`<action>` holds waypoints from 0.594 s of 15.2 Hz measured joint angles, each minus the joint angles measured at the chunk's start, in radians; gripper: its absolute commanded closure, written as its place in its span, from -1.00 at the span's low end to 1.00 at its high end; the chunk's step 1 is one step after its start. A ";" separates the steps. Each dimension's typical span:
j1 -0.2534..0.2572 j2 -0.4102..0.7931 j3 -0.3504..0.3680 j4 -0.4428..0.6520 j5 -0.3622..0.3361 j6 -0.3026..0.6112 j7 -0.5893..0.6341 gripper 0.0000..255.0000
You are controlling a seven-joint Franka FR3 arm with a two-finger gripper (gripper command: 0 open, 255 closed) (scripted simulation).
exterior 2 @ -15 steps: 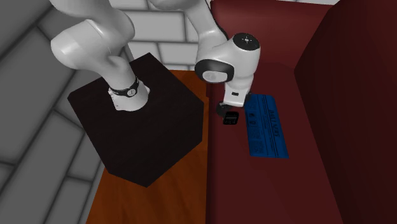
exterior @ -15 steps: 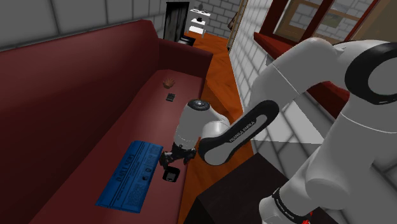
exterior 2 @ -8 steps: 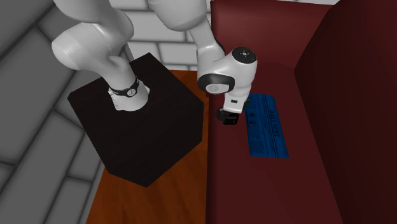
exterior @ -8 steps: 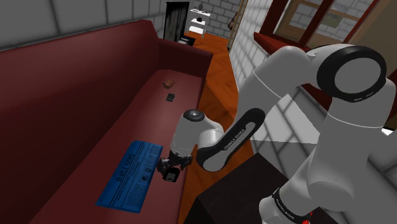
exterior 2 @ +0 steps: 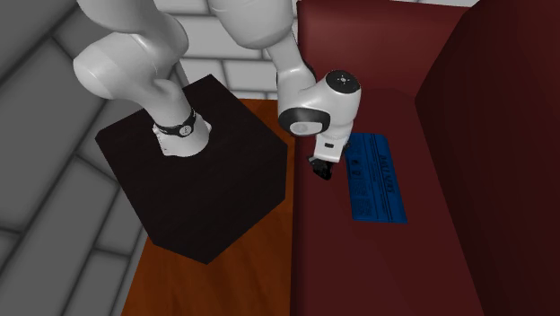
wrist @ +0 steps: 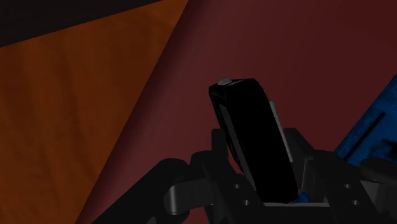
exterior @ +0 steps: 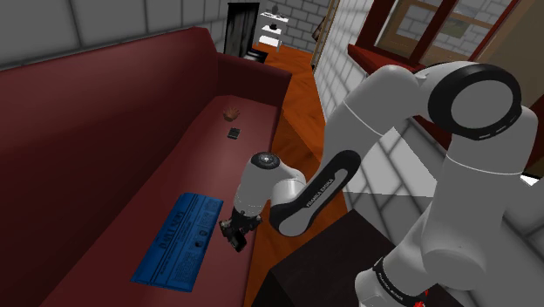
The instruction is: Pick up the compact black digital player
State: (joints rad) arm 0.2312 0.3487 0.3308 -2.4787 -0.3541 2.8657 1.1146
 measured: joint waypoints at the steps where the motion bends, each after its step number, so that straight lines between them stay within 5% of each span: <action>1: 0.000 0.000 0.000 0.000 0.000 0.000 0.000 1.00; 9: -0.043 -0.062 0.059 -0.015 0.063 -0.045 -0.046 1.00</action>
State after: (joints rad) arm 0.1886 0.2864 0.3897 -2.4937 -0.2916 2.8209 1.0682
